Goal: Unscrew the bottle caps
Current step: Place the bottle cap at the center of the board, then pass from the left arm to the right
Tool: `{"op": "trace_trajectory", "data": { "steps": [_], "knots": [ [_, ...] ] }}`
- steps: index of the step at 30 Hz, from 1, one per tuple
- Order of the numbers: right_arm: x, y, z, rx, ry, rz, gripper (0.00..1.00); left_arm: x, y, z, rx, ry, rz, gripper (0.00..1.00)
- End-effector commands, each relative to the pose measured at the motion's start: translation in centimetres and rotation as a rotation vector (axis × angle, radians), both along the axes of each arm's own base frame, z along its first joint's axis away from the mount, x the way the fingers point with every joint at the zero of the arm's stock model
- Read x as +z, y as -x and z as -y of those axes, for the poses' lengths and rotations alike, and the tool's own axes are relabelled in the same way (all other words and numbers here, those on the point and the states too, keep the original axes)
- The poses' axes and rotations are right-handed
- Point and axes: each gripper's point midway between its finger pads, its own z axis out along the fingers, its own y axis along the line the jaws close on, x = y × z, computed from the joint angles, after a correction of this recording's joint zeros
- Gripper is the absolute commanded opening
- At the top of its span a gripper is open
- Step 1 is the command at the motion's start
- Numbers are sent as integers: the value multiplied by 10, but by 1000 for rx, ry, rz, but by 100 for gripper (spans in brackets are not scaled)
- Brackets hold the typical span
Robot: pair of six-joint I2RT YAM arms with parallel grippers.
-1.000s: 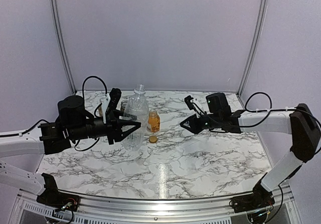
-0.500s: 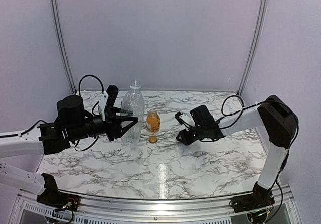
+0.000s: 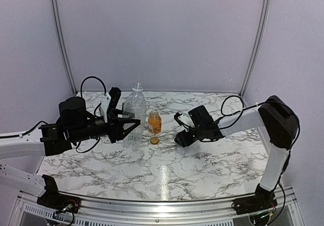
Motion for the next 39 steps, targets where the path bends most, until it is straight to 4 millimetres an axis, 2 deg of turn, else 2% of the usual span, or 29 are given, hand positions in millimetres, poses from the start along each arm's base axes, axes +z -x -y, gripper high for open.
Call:
{"op": "trace_trajectory", "data": {
  "steps": [1,6,14,16,19,21,25,31,34,39],
  "knots": [
    [61,1,-10,38,-89,81,67,-9,-5,-1,20,-25,6,44],
    [136,28,-24,170,-271,144,82,-15,-6,2,10,-45,6,45],
    [269,94,-31,414,-560,233,91,-23,3,16,-83,-66,-2,46],
    [294,108,-35,461,-615,239,93,-25,8,22,-130,-70,-10,46],
    [319,120,-40,494,-661,237,93,-28,15,32,-200,-71,-29,45],
    [330,125,-43,500,-683,231,94,-29,21,38,-246,-69,-42,45],
    [335,126,-51,497,-703,196,94,-31,29,48,-306,-68,-64,45],
    [323,127,-69,501,-684,135,91,-35,37,60,-354,-78,-77,45],
    [317,132,-77,522,-678,106,87,-38,38,64,-361,-86,-82,45],
    [307,138,-83,548,-665,72,72,-43,37,66,-356,-95,-86,45]
  ]
}}
